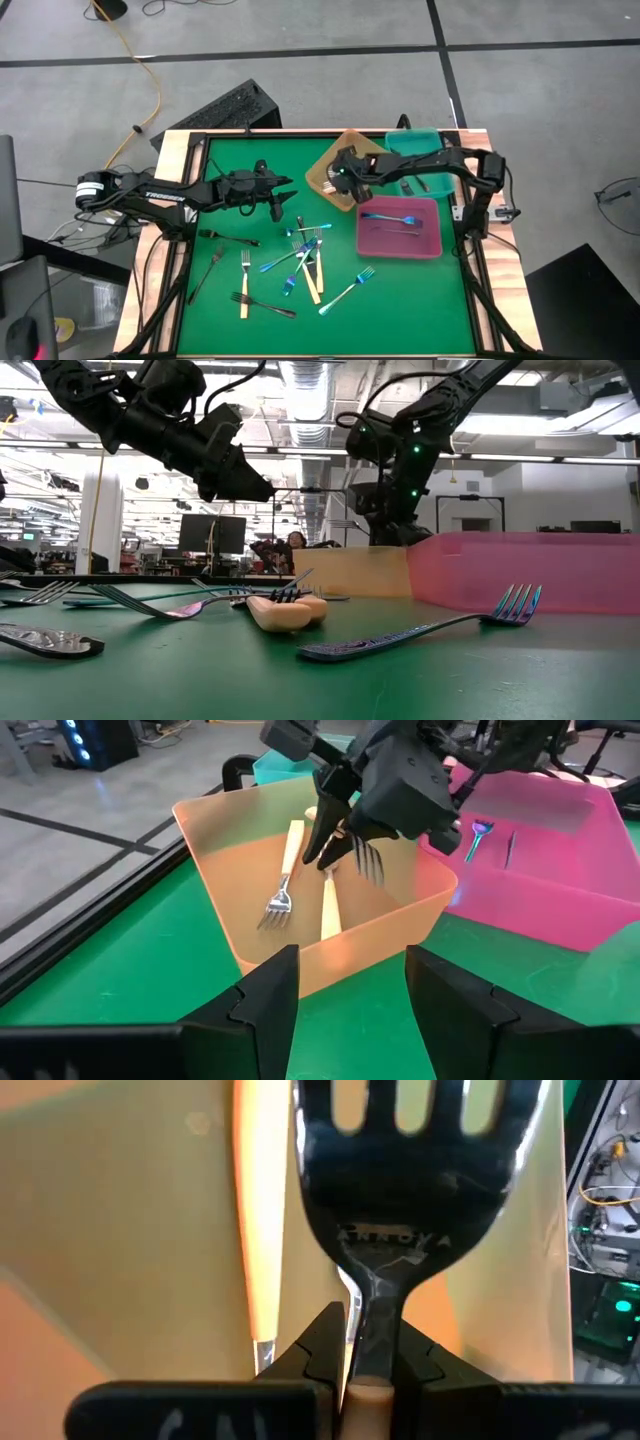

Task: Sort silverware by color (type)
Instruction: Put the orange fork into the orange bin

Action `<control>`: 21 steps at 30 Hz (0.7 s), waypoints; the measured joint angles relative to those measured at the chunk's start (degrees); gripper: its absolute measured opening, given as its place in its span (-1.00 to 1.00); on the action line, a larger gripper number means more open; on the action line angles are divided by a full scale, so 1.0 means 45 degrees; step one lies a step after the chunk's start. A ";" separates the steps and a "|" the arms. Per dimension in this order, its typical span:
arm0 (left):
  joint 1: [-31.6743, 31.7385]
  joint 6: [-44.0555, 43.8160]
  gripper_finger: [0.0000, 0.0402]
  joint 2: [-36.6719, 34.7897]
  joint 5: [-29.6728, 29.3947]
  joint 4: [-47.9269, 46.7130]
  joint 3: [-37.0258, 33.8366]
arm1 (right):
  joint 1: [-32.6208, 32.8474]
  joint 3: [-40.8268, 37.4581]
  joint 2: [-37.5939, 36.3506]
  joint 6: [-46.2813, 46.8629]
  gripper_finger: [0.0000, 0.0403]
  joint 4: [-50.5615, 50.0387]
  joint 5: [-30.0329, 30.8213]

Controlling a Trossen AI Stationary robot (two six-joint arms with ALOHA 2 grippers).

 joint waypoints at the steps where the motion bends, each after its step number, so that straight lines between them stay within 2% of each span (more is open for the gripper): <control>1: 0.0000 0.0000 -0.17 0.0000 0.0002 -0.0001 0.0000 | -0.0074 0.0004 -0.0002 -0.0035 -0.71 -0.0002 -0.0134; 8: 0.0000 0.0000 -0.17 0.0000 0.0000 0.0006 -0.0005 | -0.0552 0.1135 -0.0010 0.0237 -0.71 -0.1373 -0.1625; 17: 0.0000 0.0004 -0.17 0.0000 0.0002 0.0011 -0.0005 | -0.0692 0.2050 0.0005 -0.1895 -0.71 -0.3561 -0.1713; 21: 0.0000 0.0034 -0.17 0.0000 -0.0001 0.0026 -0.0005 | -0.0861 0.2052 0.0019 -0.2226 -0.71 -0.3702 -0.2066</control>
